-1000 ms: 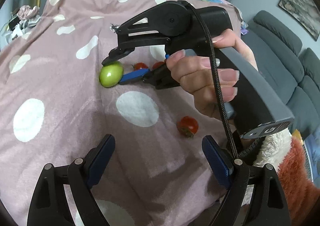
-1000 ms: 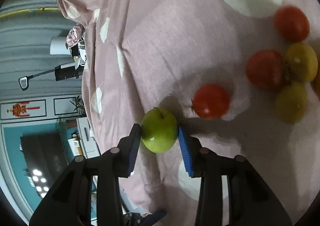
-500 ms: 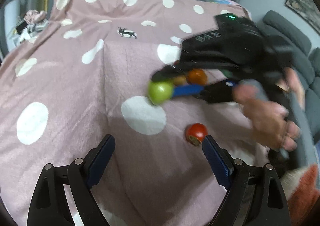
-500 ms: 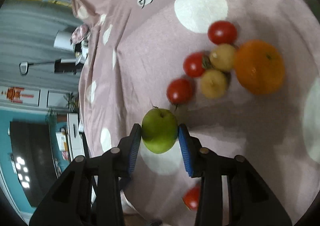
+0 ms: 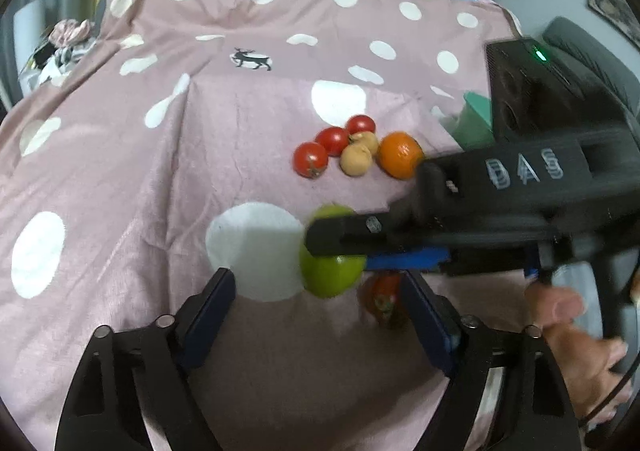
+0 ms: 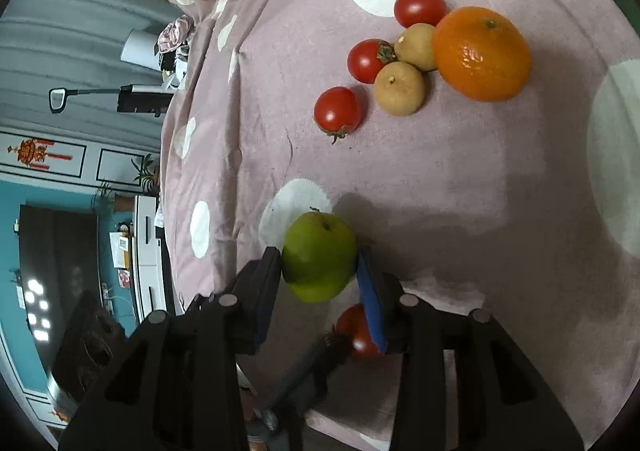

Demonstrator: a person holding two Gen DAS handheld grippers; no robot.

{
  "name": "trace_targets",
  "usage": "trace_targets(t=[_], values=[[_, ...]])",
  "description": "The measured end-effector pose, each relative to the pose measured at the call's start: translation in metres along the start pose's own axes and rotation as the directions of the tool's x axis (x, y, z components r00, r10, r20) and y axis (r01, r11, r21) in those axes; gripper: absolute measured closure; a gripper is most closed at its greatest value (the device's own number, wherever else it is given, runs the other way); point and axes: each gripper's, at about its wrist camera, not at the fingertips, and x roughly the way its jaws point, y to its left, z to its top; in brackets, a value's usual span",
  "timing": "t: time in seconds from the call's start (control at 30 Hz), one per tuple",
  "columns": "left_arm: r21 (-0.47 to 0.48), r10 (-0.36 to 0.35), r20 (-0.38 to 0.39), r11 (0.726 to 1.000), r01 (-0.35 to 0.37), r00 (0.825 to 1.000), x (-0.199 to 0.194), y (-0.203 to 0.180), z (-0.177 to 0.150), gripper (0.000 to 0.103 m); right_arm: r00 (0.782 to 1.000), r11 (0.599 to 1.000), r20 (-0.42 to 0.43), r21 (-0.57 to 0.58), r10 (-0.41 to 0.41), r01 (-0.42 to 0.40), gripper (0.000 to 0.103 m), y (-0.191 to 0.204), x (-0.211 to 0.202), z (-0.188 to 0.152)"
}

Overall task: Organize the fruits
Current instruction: 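Lift the green apple with the right tool off the sheet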

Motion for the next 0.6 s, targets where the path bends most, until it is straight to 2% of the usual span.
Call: trace_targets(t=[0.23, 0.3, 0.33, 0.37, 0.43, 0.47, 0.5, 0.53, 0.6], values=[[0.006, 0.016, -0.01, 1.0, -0.016, 1.0, 0.007, 0.0, 0.006, 0.023, 1.0, 0.999, -0.002, 0.044, 0.014, -0.014, 0.063, -0.004, -0.004, 0.001], [0.009, 0.036, -0.011, 0.999, -0.036, 0.999, 0.008, 0.0, 0.007, 0.027, 1.0, 1.0, -0.004, 0.019, -0.001, 0.001, 0.062, -0.001, -0.003, 0.0], [0.006, 0.039, -0.007, 0.999, -0.039, 0.999, 0.006, -0.001, 0.008, 0.034, 1.0, 1.0, -0.004, -0.008, -0.02, 0.02, 0.061, 0.003, -0.003, -0.001], [0.012, 0.032, 0.003, 0.999, -0.032, 0.999, 0.002, -0.004, 0.01, 0.036, 0.999, 0.999, -0.003, -0.02, -0.037, 0.037, 0.061, 0.006, -0.004, -0.002], [0.065, 0.043, 0.044, 0.997, -0.046, 0.998, -0.008, -0.014, 0.01, 0.036, 0.997, 0.997, 0.024, -0.023, -0.07, 0.07, 0.051, 0.008, -0.008, -0.004], [0.142, 0.043, 0.067, 0.989, -0.052, 0.997, -0.012, -0.026, 0.008, 0.036, 0.996, 0.996, 0.039, -0.025, -0.084, 0.085, 0.05, 0.008, -0.009, -0.004], [0.18, 0.035, 0.06, 0.983, -0.045, 0.998, -0.011, -0.032, 0.007, 0.036, 0.994, 0.995, 0.051, -0.03, -0.095, 0.097, 0.052, 0.008, -0.01, -0.003], [0.217, 0.021, 0.038, 0.976, -0.029, 0.999, -0.008, -0.039, 0.006, 0.041, 0.994, 0.995, 0.057, -0.033, -0.092, 0.095, 0.054, 0.006, -0.01, -0.002], [0.2, 0.0, 0.007, 0.98, -0.002, 1.0, 0.001, -0.038, 0.008, 0.041, 0.995, 0.997, 0.06, -0.02, -0.079, 0.08, 0.054, 0.0, -0.011, 0.002]])
